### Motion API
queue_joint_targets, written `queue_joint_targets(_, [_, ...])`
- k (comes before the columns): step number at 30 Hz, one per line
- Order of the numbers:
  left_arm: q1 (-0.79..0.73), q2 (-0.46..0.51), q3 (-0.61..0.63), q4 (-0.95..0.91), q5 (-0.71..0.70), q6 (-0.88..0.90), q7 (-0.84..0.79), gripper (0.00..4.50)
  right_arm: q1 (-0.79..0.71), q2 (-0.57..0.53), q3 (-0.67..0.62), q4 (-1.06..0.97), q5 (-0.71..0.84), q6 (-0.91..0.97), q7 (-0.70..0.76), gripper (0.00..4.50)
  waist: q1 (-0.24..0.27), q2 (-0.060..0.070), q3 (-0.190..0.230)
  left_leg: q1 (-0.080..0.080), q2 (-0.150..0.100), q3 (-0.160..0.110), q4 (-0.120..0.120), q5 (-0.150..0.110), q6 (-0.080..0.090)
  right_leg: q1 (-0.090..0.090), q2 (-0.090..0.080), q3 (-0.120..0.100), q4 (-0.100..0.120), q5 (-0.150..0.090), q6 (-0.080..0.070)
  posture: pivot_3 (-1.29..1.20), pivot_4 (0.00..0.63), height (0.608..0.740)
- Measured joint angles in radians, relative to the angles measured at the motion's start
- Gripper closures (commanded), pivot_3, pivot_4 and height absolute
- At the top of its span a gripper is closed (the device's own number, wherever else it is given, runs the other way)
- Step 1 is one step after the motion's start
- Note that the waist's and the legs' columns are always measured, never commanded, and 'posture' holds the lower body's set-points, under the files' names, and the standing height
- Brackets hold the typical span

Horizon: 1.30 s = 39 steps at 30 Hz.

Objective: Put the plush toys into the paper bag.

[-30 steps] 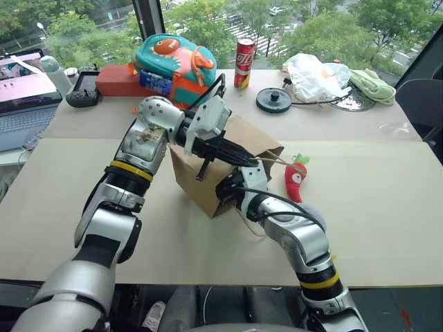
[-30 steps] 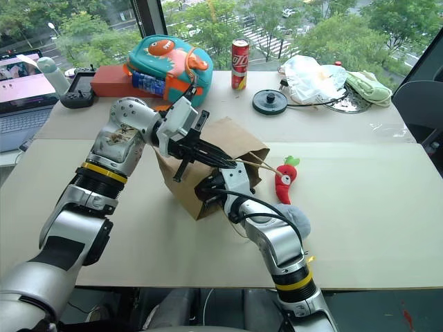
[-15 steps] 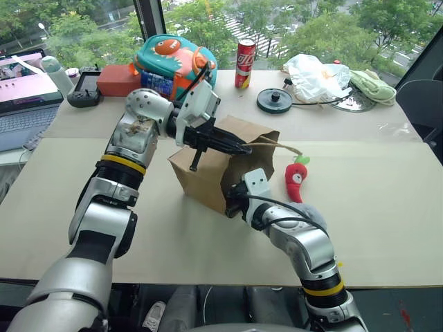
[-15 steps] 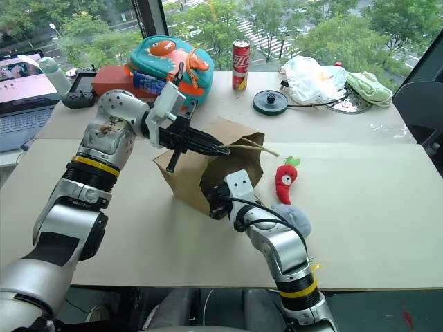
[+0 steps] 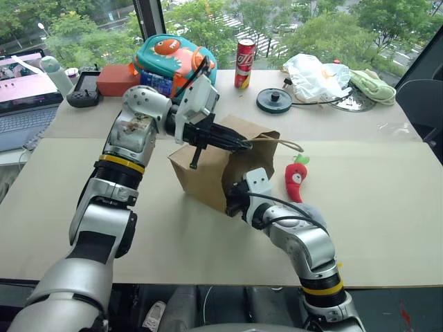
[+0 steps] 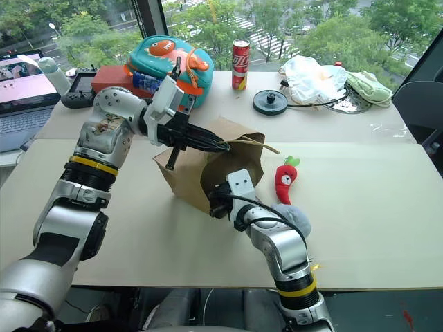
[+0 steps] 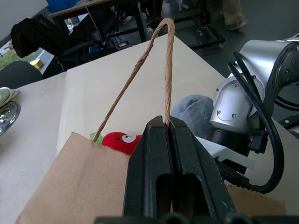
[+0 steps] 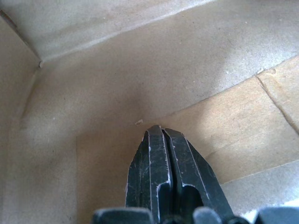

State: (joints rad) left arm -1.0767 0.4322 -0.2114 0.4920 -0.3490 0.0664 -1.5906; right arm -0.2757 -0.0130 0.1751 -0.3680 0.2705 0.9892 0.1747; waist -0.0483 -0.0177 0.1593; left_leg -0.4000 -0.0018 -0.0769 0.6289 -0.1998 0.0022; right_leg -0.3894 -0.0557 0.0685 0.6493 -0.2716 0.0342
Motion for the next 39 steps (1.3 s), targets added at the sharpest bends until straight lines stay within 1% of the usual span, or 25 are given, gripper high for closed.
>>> queue_joint_targets(3, [0.034,0.000,-0.001,-0.015,0.014,-0.002,0.008,4.50,0.002,0.023,-0.062,-0.119,0.099,0.021,0.033,4.48,0.002,0.000,0.000,-0.001,0.000,0.000,0.000,0.000,0.000,0.000,0.000,0.000,0.000,0.000,0.000,0.00,0.150,0.740])
queue_joint_targets(5, [0.048,0.002,0.001,-0.017,0.016,0.002,0.021,4.50,0.015,-0.009,-0.114,-0.257,0.182,0.059,0.067,4.48,0.006,0.000,0.000,-0.002,-0.001,-0.002,0.000,0.000,0.000,0.000,-0.001,0.000,-0.001,0.000,0.000,0.00,0.150,0.740])
queue_joint_targets(7, [0.049,0.002,0.011,-0.017,0.016,0.003,0.035,4.50,0.049,-0.049,-0.132,-0.329,0.227,0.093,0.087,4.48,0.009,0.000,0.000,-0.003,-0.001,-0.002,0.000,0.000,0.000,0.000,-0.001,-0.001,-0.001,0.000,0.000,0.00,0.150,0.740])
queue_joint_targets(10, [0.049,0.003,0.024,-0.017,0.016,0.012,0.052,4.50,0.109,-0.115,-0.174,-0.379,0.272,0.143,0.098,4.48,0.007,0.000,0.000,-0.003,-0.002,-0.001,0.001,0.000,0.000,0.000,-0.002,-0.001,-0.001,0.000,0.000,0.00,0.150,0.740])
queue_joint_targets(14, [0.048,0.006,0.040,-0.017,0.015,0.036,0.071,4.50,0.153,-0.183,-0.263,-0.449,0.334,0.177,0.101,4.48,0.002,0.000,0.000,-0.001,-0.001,-0.001,0.000,0.000,0.000,0.000,0.000,-0.001,-0.001,0.000,0.000,0.00,0.150,0.740])
queue_joint_targets(16, [0.048,0.007,0.041,-0.017,0.016,0.044,0.076,4.50,0.168,-0.200,-0.316,-0.458,0.343,0.181,0.092,4.48,0.001,0.000,0.000,-0.001,0.000,-0.001,0.000,0.000,0.000,0.000,0.000,-0.001,-0.001,0.000,0.000,0.00,0.150,0.740])
queue_joint_targets(18, [0.048,0.014,0.042,-0.017,0.016,0.044,0.078,4.50,0.175,-0.228,-0.373,-0.457,0.343,0.193,0.073,3.91,0.003,0.000,0.000,-0.001,-0.001,-0.001,0.000,0.000,0.000,0.000,0.000,0.000,-0.001,0.000,0.000,0.00,0.150,0.740])
queue_joint_targets(19, [0.048,0.019,0.045,-0.017,0.016,0.044,0.078,4.50,0.173,-0.234,-0.412,-0.456,0.344,0.203,0.058,3.71,0.003,0.000,0.000,-0.001,-0.001,-0.001,0.000,0.000,0.000,0.000,0.000,0.000,-0.001,0.000,0.000,0.00,0.150,0.740])
queue_joint_targets(22, [0.048,0.037,0.047,-0.017,0.016,0.045,0.074,4.50,0.168,-0.267,-0.500,-0.453,0.364,0.239,0.039,2.65,0.004,0.000,0.000,-0.001,-0.001,-0.001,0.000,0.000,0.000,0.000,-0.001,0.000,-0.001,0.000,0.000,0.00,0.150,0.740])
queue_joint_targets(24, [0.048,0.046,0.047,-0.017,0.016,0.045,0.071,4.50,0.171,-0.301,-0.549,-0.456,0.385,0.269,0.040,2.04,0.005,0.000,0.000,-0.002,-0.001,0.000,0.000,0.000,0.000,0.000,-0.001,0.000,-0.001,0.000,0.000,0.00,0.150,0.740])
queue_joint_targets(25, [0.049,0.048,0.047,-0.018,0.017,0.044,0.070,4.50,0.175,-0.312,-0.573,-0.460,0.399,0.284,0.040,1.62,0.006,0.000,0.000,-0.002,-0.001,0.000,0.000,0.000,0.000,0.000,-0.001,0.000,-0.001,0.000,0.000,0.00,0.150,0.740])
queue_joint_targets(26, [0.051,0.049,0.046,-0.020,0.019,0.044,0.068,4.50,0.184,-0.330,-0.597,-0.471,0.421,0.299,0.045,1.35,0.006,0.000,0.000,-0.002,-0.001,0.000,0.000,0.000,0.000,0.000,-0.001,0.000,-0.002,0.000,0.000,0.00,0.150,0.740])
queue_joint_targets(29, [0.060,0.052,0.045,-0.023,0.030,0.043,0.066,4.50,0.229,-0.406,-0.658,-0.508,0.470,0.344,0.074,0.28,0.006,0.000,0.000,-0.003,-0.001,0.000,0.000,0.000,0.000,0.001,-0.001,0.000,-0.002,0.000,0.000,0.00,0.150,0.740])
queue_joint_targets(30, [0.060,0.052,0.045,-0.024,0.031,0.043,0.065,4.50,0.248,-0.435,-0.667,-0.517,0.482,0.355,0.084,0.03,0.007,0.000,0.000,-0.003,-0.001,0.000,0.000,0.000,0.000,0.001,-0.001,0.000,-0.002,0.000,0.000,0.00,0.150,0.740])
queue_joint_targets(31, [0.061,0.054,0.045,-0.024,0.032,0.043,0.064,4.50,0.272,-0.469,-0.674,-0.526,0.494,0.370,0.095,0.03,0.007,0.000,0.000,-0.003,-0.001,0.000,0.000,0.000,0.000,0.001,-0.001,0.000,-0.002,0.000,0.000,0.00,0.150,0.740])
queue_joint_targets(33, [0.061,0.052,0.045,-0.025,0.033,0.043,0.060,4.50,0.311,-0.501,-0.684,-0.528,0.500,0.373,0.108,0.03,0.007,0.000,0.000,-0.002,-0.001,0.000,0.000,0.000,0.000,0.001,-0.001,0.000,-0.002,0.000,0.001,0.00,0.150,0.740])
queue_joint_targets(37, [0.061,0.051,0.045,-0.025,0.034,0.043,0.055,4.50,0.378,-0.514,-0.685,-0.528,0.508,0.374,0.112,0.03,0.005,0.000,0.000,-0.002,-0.001,0.001,0.000,0.000,0.000,0.001,-0.001,0.000,-0.002,0.000,0.001,0.00,0.150,0.740])
queue_joint_targets(39, [0.061,0.050,0.045,-0.025,0.034,0.042,0.051,4.50,0.396,-0.528,-0.652,-0.530,0.508,0.374,0.112,0.03,0.004,0.000,0.000,-0.002,-0.001,0.001,0.000,0.000,0.000,0.001,-0.001,0.000,-0.002,0.000,0.001,0.00,0.150,0.740])
